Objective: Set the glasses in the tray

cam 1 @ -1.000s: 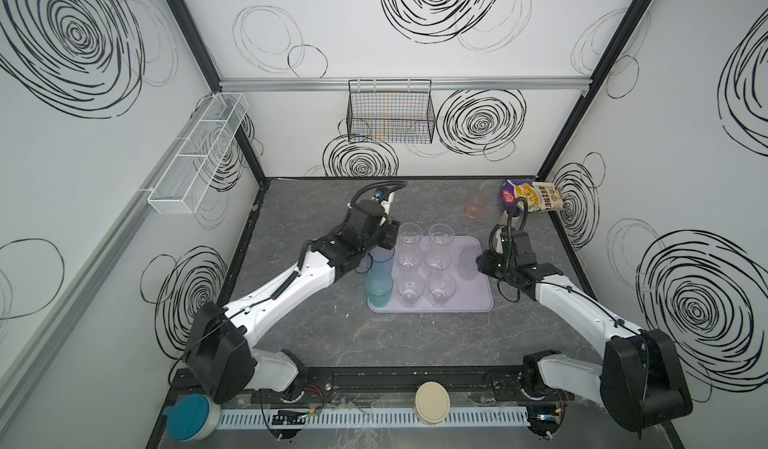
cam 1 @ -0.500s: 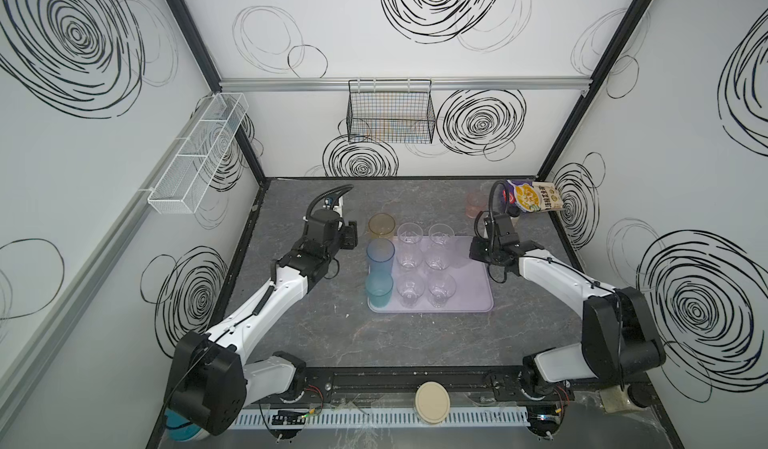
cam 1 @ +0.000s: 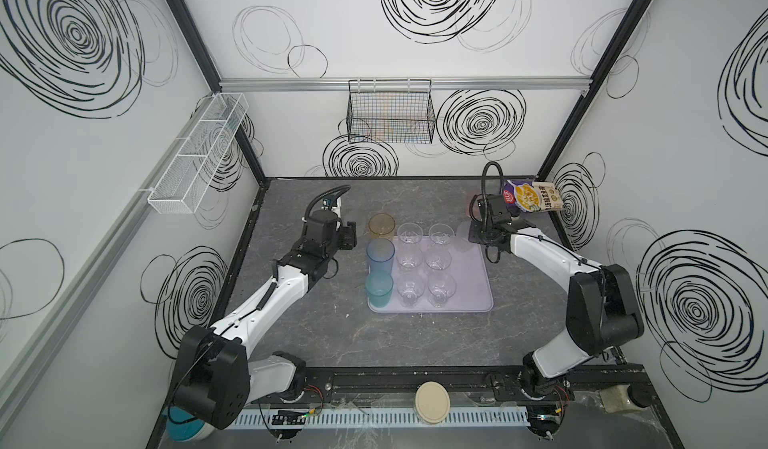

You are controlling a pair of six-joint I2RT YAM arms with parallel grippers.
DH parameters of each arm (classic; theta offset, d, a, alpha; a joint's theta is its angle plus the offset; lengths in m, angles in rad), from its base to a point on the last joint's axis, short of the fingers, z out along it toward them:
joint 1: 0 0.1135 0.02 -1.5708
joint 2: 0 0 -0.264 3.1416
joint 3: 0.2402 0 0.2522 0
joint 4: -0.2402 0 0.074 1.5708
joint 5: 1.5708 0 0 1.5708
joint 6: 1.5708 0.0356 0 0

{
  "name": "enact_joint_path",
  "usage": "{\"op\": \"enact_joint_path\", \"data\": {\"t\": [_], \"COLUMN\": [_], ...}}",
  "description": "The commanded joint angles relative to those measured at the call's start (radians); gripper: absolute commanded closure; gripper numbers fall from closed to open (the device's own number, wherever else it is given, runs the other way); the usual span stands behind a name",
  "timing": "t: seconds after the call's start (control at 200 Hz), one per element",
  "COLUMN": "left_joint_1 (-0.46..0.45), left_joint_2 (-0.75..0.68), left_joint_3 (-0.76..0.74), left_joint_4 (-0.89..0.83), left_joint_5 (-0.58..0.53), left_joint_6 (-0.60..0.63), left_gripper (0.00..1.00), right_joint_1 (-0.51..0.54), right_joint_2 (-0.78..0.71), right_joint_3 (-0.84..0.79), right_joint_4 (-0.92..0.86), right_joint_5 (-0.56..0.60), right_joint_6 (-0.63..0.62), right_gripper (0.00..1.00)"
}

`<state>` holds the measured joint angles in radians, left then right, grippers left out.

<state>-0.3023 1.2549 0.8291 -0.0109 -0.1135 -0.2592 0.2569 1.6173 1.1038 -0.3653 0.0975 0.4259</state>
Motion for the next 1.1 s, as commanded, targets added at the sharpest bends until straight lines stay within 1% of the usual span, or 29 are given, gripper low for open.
{"op": "enact_joint_path", "data": {"t": [0.0, 0.08, 0.135, 0.275, 0.355, 0.43, 0.495, 0.58, 0.615, 0.635, 0.695, 0.815, 0.946, 1.091], "left_joint_1": [0.014, 0.016, 0.017, 0.019, 0.021, 0.039, 0.064, 0.104, 0.113, 0.118, 0.119, 0.086, 0.066, 0.099], "left_joint_2": [0.003, 0.003, 0.003, 0.008, 0.012, 0.025, 0.039, 0.052, 0.059, 0.064, 0.085, 0.139, 0.170, 0.216], "left_joint_3": [-0.011, -0.012, -0.012, -0.013, -0.012, 0.001, 0.017, 0.016, 0.019, 0.022, 0.035, 0.087, 0.102, 0.119], "left_joint_4": [0.055, 0.058, 0.057, 0.056, 0.050, 0.024, 0.004, 0.010, 0.008, 0.006, 0.000, -0.002, 0.014, 0.002], "left_joint_5": [0.006, 0.004, 0.005, 0.004, -0.014, -0.016, 0.017, 0.100, 0.120, 0.126, 0.122, 0.117, 0.088, 0.066], "left_joint_6": [-0.015, -0.015, -0.015, -0.016, -0.026, -0.055, -0.091, -0.154, -0.164, -0.196, -0.231, -0.282, -0.276, -0.254], "left_gripper": [0.34, 0.34, 0.34, 0.34, 0.33, 0.32, 0.31, 0.31, 0.31, 0.31, 0.31, 0.31, 0.30, 0.29], "right_joint_1": [-0.003, -0.005, -0.006, -0.004, -0.004, -0.005, -0.005, -0.017, -0.023, -0.028, -0.037, -0.056, -0.109, -0.136], "right_joint_2": [0.028, 0.037, 0.050, 0.052, 0.035, 0.007, -0.031, -0.082, -0.101, -0.114, -0.148, -0.207, -0.136, -0.075], "right_joint_3": [0.036, 0.043, 0.056, 0.076, 0.091, 0.119, 0.138, 0.147, 0.145, 0.142, 0.122, 0.034, 0.084, 0.139], "right_joint_4": [-0.068, -0.060, -0.067, -0.080, -0.095, -0.124, -0.134, -0.131, -0.126, -0.122, -0.093, 0.049, 0.066, 0.045], "right_joint_5": [0.051, 0.034, 0.032, 0.030, 0.031, 0.009, -0.016, -0.048, -0.060, -0.068, -0.080, -0.094, -0.107, -0.137], "right_joint_6": [-0.012, -0.012, -0.013, -0.015, -0.016, -0.016, -0.014, -0.012, -0.010, -0.009, -0.009, -0.012, 0.017, 0.035], "right_gripper": [0.88, 0.87, 0.84, 0.70, 0.66, 0.61, 0.58, 0.54, 0.53, 0.53, 0.51, 0.49, 0.48, 0.46]}}
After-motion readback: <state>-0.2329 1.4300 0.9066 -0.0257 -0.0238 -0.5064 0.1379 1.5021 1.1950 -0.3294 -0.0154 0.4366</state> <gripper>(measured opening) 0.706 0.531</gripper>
